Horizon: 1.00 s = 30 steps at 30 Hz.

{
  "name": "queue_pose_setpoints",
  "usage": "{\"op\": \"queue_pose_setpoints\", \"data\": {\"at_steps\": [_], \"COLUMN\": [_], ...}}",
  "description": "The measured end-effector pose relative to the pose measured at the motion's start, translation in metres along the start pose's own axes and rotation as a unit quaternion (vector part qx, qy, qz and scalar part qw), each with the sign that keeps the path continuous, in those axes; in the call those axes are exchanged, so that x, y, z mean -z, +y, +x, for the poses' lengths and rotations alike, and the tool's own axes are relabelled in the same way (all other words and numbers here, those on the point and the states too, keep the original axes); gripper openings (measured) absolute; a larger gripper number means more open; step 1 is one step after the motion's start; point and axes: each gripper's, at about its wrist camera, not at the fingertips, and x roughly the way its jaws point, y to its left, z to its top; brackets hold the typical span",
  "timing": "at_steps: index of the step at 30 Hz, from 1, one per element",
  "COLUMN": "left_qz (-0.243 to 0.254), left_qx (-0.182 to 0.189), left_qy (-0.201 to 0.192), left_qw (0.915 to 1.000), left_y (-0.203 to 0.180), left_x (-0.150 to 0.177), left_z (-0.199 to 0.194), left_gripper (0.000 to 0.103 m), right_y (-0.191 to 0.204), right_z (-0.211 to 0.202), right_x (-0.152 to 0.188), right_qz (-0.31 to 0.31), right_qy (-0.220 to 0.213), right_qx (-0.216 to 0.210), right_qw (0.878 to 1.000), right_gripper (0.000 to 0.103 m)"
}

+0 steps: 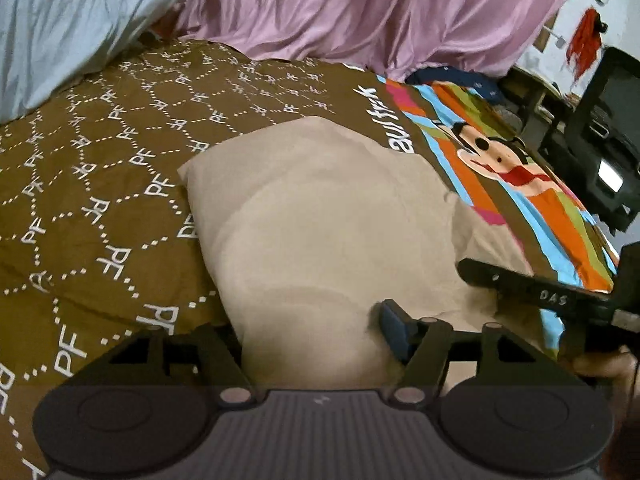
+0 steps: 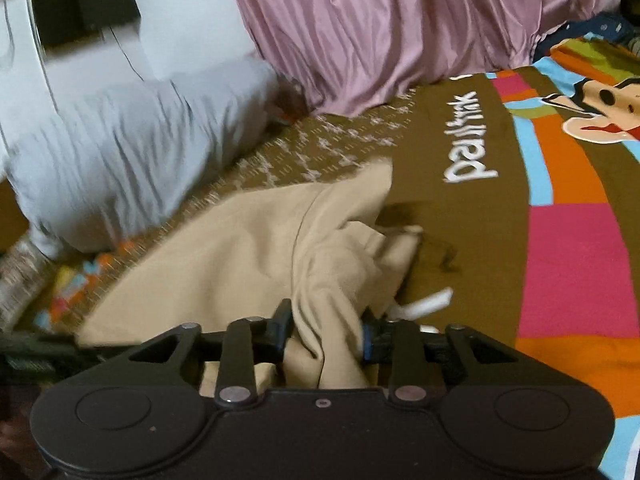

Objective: Fold large clothes

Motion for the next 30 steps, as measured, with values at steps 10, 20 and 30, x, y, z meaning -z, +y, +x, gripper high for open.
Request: {"op": "queue_pose_setpoints", "data": {"at_steps": [10, 20, 30], "left_qz": [-0.009, 0.010, 0.018], "left_qx": [-0.008, -0.049, -0.104], "left_qy": [0.003, -0.030, -0.066], "left_qw": [0.9999, 0.9983, 0.9922], "left_y": [0.000, -0.006, -0.017], "left_x": [0.003, 0.000, 0.012], "left_z": [0.000, -0.013, -0.044], "left_gripper": [0.093, 0.102, 0.102], "right_y": [-0.029, -0.014, 0.004], "right_z": [-0.009, -0.021, -0.066], "right_x": [0.018, 0.011, -0.002], "right_qz": [0.069, 0.039, 0.022], "right_qy": [-0.013, -0.005, -0.065], "right_qx": [0.028, 0.066, 0.109], "right_qw": [0.997, 0.997, 0.992], "right_gripper": [0.065, 0.096, 0.102]}}
